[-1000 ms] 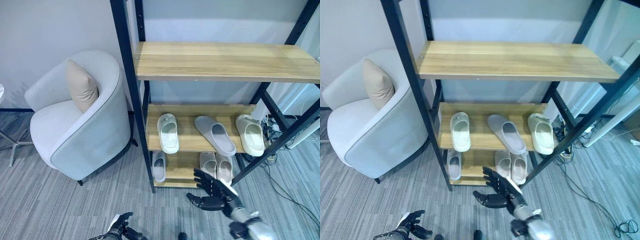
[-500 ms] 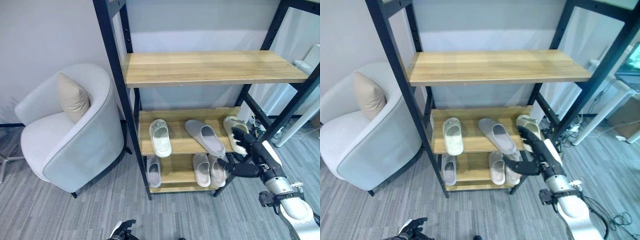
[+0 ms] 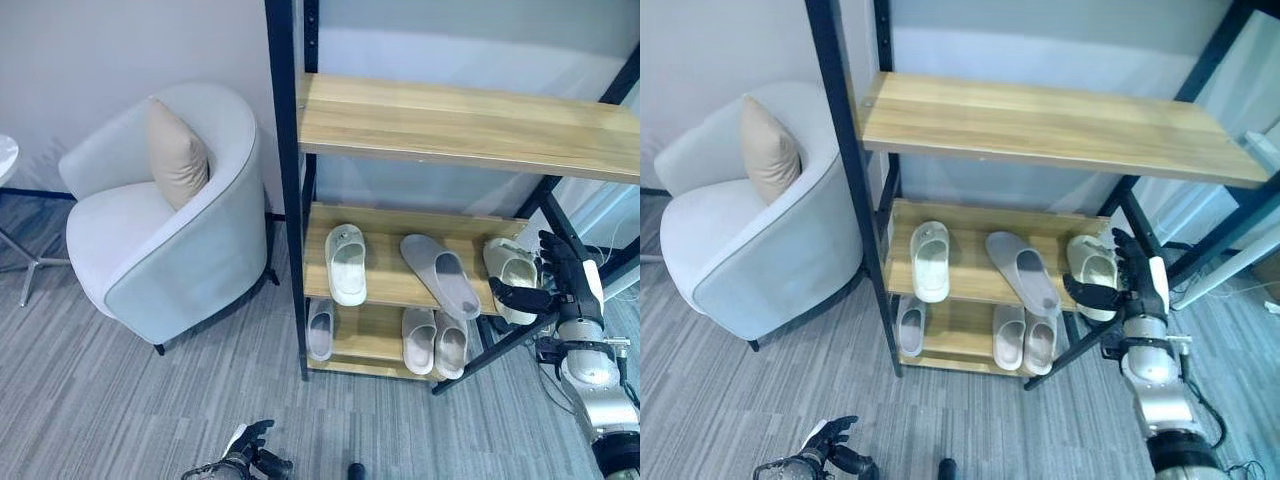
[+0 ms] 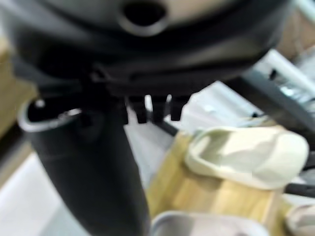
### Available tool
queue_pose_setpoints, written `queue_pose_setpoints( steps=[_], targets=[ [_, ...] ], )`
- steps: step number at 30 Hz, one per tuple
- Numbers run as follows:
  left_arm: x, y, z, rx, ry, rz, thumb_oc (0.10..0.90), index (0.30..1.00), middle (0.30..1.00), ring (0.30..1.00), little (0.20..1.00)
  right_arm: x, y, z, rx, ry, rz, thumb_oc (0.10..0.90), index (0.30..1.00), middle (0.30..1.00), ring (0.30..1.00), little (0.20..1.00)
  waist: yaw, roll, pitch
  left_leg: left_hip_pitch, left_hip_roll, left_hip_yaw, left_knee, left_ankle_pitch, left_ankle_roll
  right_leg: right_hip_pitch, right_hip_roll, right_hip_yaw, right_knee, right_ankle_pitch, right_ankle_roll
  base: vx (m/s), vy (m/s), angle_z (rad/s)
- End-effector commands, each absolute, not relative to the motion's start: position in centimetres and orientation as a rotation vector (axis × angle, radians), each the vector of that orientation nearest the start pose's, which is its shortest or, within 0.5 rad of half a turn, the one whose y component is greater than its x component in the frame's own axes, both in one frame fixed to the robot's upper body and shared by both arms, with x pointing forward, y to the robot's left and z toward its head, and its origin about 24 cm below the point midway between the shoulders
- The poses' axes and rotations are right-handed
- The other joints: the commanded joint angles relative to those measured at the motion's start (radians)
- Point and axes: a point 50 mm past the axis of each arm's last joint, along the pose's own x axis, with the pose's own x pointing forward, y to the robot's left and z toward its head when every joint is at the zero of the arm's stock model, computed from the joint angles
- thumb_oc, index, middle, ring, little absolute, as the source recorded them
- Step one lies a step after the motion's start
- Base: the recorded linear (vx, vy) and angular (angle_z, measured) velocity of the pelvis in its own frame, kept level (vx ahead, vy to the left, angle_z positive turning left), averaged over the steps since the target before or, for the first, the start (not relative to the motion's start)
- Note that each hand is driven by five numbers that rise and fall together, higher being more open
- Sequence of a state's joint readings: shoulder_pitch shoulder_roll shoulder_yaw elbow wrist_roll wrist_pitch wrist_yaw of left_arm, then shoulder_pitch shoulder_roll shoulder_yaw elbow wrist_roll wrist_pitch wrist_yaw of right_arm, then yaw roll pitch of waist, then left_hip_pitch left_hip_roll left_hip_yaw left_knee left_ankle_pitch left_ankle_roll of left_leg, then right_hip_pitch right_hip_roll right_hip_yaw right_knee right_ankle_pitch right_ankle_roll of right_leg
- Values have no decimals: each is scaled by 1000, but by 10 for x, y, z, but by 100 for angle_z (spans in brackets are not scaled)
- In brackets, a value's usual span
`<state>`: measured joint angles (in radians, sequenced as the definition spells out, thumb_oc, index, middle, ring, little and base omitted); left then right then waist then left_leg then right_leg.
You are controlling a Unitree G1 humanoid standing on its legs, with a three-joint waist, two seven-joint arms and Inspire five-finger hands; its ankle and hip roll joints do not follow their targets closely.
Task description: Arrange the slippers neatly on the shoe rack.
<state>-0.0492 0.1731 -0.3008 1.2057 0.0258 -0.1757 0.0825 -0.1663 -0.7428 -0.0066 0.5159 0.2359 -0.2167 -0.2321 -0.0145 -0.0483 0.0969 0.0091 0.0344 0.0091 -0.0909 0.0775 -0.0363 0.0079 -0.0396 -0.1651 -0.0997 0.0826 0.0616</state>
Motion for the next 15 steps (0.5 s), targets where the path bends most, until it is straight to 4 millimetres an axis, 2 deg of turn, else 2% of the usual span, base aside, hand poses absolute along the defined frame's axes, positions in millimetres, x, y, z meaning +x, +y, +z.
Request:
queue_pose_setpoints(
  steps=[1,5,11,12,13,15],
  targets=[
    [91,199,-165,433,1095,-147,800,900,900,900,900,291,-354,155,-532,-258,-489,800,900,900,900,900,30,-28,-7,-14,-8,-19,4,-71,-20,19,-33,30,12,-92,86,0,0,0],
    [87,199,-167,437,1111,-156,800,900,900,900,900,301,-354,166,-530,-267,-498,800,900,900,900,900,31,-22,-4,-26,-8,-19,4,-67,-23,5,-33,28,12,-91,87,0,0,0],
    [89,194,-166,435,1086,-181,800,900,900,900,900,312,-352,182,-806,-236,-442,800,900,900,900,900,36,-6,-1,-40,-11,-26,4,-64,-26,-6,-34,20,12,-93,89,14,-3,7],
    [89,193,-166,434,1086,-181,800,900,900,900,900,312,-352,182,-807,-237,-441,800,900,900,900,900,34,-5,-1,-40,-11,-27,4,-64,-26,-6,-34,20,12,-93,89,19,-9,5],
    [92,192,-165,438,1073,-192,800,900,900,900,900,315,-351,187,-895,-235,-433,800,900,900,900,900,37,-3,2,-43,-12,-30,4,-63,-27,-7,-35,17,12,-94,90,0,0,0],
    [94,190,-165,438,1064,-198,800,900,900,900,900,318,-349,189,-927,-227,-425,800,900,900,900,900,37,1,5,-44,-12,-32,4,-63,-28,-7,-36,15,12,-95,91,0,0,0]
  ],
)
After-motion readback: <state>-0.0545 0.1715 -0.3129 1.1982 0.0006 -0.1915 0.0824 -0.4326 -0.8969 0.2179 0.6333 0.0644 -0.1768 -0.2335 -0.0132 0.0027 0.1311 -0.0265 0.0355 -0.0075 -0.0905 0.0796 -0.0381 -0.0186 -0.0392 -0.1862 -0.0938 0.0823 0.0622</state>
